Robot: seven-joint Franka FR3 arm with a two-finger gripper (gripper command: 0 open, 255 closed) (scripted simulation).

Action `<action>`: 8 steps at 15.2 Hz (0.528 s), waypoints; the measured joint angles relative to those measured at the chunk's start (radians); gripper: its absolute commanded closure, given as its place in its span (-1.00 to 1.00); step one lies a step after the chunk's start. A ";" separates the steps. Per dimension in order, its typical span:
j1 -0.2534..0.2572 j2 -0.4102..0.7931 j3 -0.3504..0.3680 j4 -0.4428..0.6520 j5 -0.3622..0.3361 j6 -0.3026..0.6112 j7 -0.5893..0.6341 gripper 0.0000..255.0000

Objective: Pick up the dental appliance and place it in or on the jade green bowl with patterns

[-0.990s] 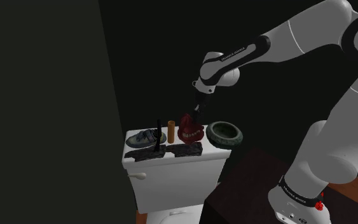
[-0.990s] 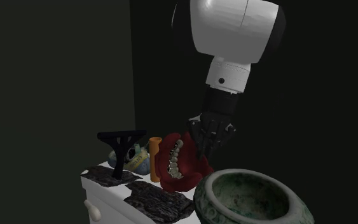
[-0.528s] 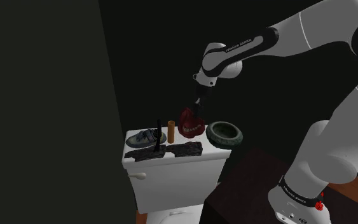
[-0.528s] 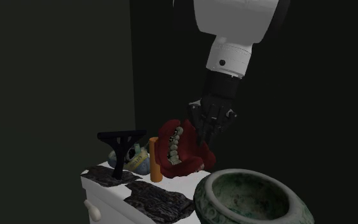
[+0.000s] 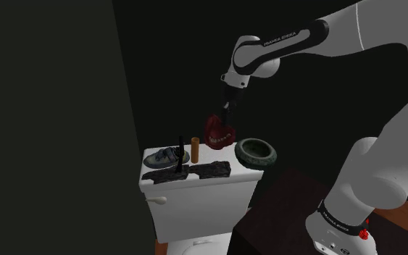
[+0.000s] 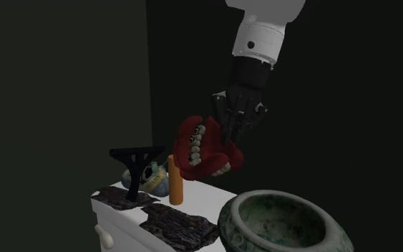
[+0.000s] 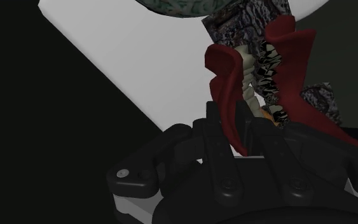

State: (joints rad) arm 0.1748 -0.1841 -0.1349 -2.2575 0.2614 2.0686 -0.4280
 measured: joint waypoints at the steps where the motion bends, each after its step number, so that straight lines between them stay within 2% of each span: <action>1: 0.000 -0.001 0.000 0.011 -0.002 -0.012 0.003 1.00; 8: -0.004 -0.034 -0.001 0.074 -0.018 -0.105 0.028 1.00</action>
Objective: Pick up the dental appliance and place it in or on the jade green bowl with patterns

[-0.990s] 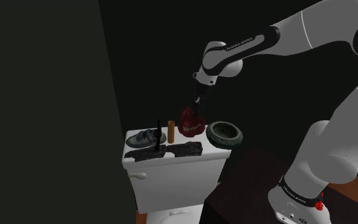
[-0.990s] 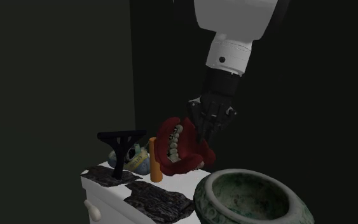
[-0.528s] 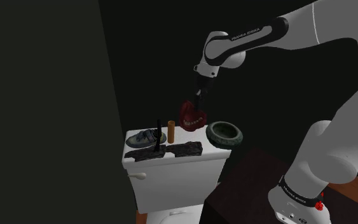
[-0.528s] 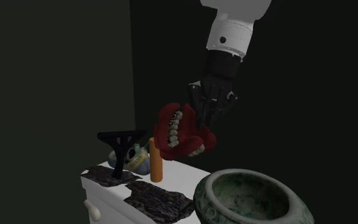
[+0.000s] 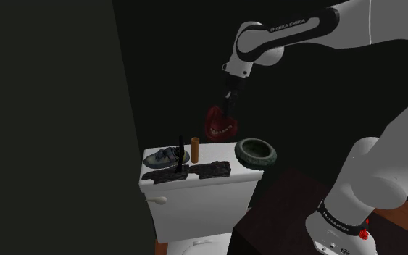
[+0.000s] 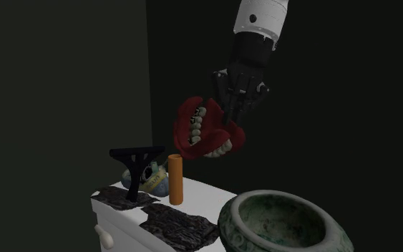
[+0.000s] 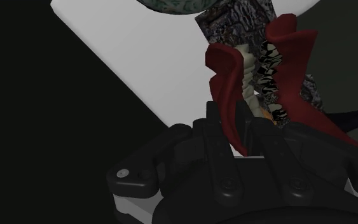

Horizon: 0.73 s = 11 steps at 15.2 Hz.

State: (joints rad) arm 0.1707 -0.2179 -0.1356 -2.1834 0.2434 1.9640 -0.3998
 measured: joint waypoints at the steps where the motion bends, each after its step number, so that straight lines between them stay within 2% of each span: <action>1: 0.000 -0.005 0.001 0.009 -0.002 -0.013 0.005 1.00; 6: 0.000 -0.008 0.001 0.063 -0.007 -0.069 0.019 1.00; 11: -0.032 -0.131 -0.030 -0.019 -0.039 -0.118 -0.017 1.00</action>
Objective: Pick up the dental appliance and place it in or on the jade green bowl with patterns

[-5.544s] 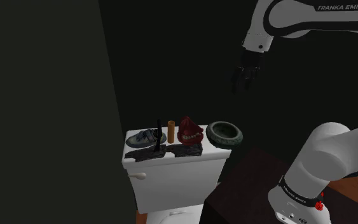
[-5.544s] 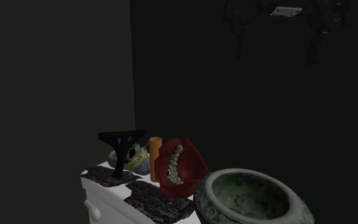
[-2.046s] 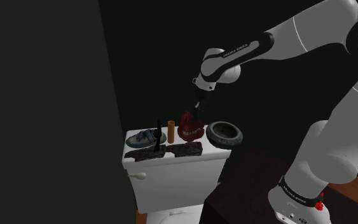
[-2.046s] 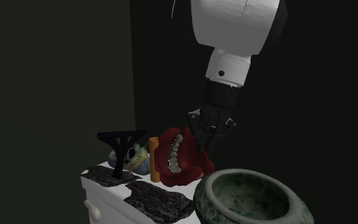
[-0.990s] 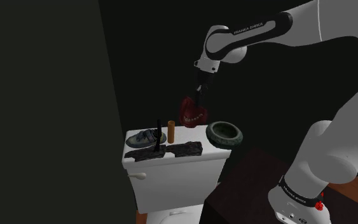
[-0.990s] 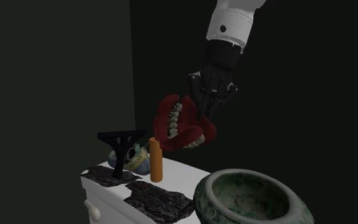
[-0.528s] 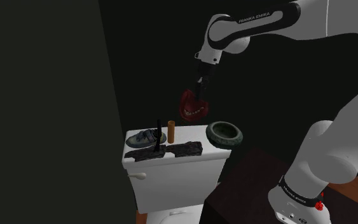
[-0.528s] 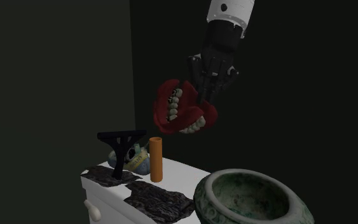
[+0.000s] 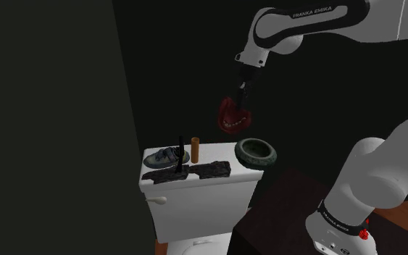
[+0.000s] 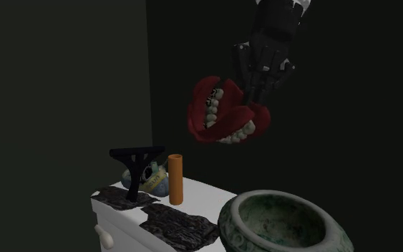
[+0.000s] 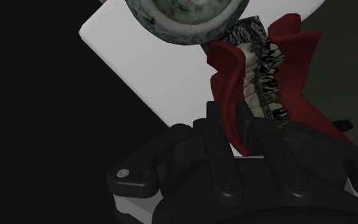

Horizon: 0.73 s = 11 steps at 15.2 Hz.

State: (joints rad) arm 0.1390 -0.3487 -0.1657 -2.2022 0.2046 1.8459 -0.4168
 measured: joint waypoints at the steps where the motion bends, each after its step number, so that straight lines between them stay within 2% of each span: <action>1: -0.007 -0.029 -0.006 -0.023 -0.008 -0.008 -0.007 1.00; 8: -0.081 -0.243 -0.077 -0.139 -0.087 -0.121 -0.089 1.00; 11: -0.095 -0.280 -0.088 -0.188 -0.101 -0.114 -0.105 1.00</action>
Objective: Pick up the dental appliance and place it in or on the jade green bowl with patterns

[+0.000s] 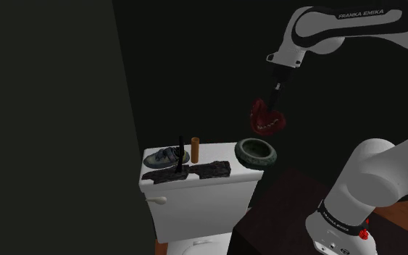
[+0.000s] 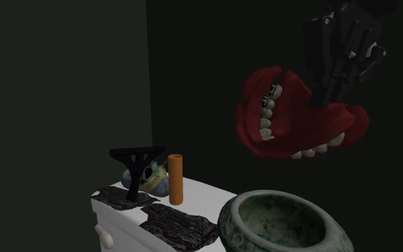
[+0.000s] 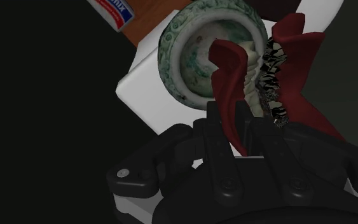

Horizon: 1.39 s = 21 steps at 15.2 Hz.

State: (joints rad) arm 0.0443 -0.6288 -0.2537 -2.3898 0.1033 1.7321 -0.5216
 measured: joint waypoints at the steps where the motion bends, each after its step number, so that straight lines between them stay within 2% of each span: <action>1: -0.001 -0.003 -0.001 -0.012 -0.001 0.009 -0.002 1.00; 15: -0.005 0.022 -0.019 -0.184 -0.002 0.201 -0.044 1.00; 21: -0.006 0.027 -0.022 -0.198 -0.002 0.220 -0.049 1.00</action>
State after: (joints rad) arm 0.0386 -0.6013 -0.2761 -2.5882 0.1011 1.9522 -0.5710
